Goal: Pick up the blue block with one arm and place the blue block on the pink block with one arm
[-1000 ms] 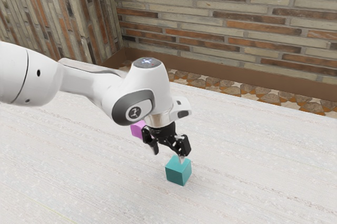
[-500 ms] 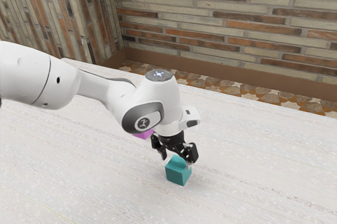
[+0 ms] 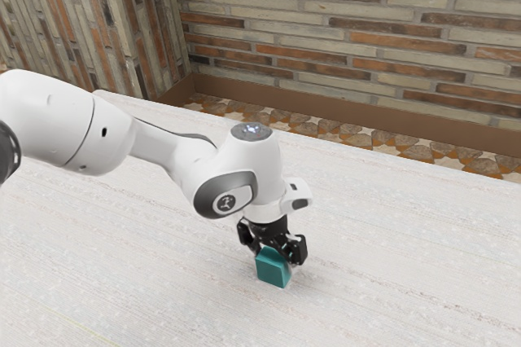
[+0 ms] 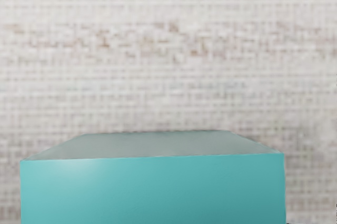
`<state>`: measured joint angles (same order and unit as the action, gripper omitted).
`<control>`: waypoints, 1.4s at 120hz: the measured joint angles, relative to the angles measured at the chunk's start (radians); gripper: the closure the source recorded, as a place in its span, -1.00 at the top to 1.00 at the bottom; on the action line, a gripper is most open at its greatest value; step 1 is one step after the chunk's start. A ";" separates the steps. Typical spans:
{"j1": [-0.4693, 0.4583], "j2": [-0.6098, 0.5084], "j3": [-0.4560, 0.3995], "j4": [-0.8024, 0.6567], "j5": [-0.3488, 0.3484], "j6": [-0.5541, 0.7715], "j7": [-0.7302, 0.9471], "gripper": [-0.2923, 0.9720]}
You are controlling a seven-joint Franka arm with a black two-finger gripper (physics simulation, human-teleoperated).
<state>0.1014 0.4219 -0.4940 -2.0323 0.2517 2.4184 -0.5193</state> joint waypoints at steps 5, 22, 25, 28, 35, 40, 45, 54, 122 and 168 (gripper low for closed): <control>0.000 0.003 0.001 0.004 0.001 0.000 -0.003 0.26; 0.000 0.011 0.007 0.008 0.003 -0.001 -0.011 0.10; 0.000 0.012 0.007 0.008 0.004 -0.002 -0.013 0.08; 0.000 0.012 0.008 0.009 0.005 -0.003 -0.016 0.08; 0.000 0.012 0.009 0.009 0.009 -0.005 -0.021 0.08; 0.000 0.013 0.010 0.011 0.014 -0.009 -0.025 0.08; 0.000 0.014 0.010 0.031 0.031 -0.026 -0.031 0.06; 0.000 0.013 0.010 0.089 0.063 -0.072 -0.043 0.05; 0.547 0.047 -0.294 0.213 0.239 -0.152 0.068 0.08; 0.627 0.154 -0.359 0.275 0.376 -0.173 0.120 0.07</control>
<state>0.7286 0.5763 -0.8526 -1.7575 0.6273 2.2454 -0.3995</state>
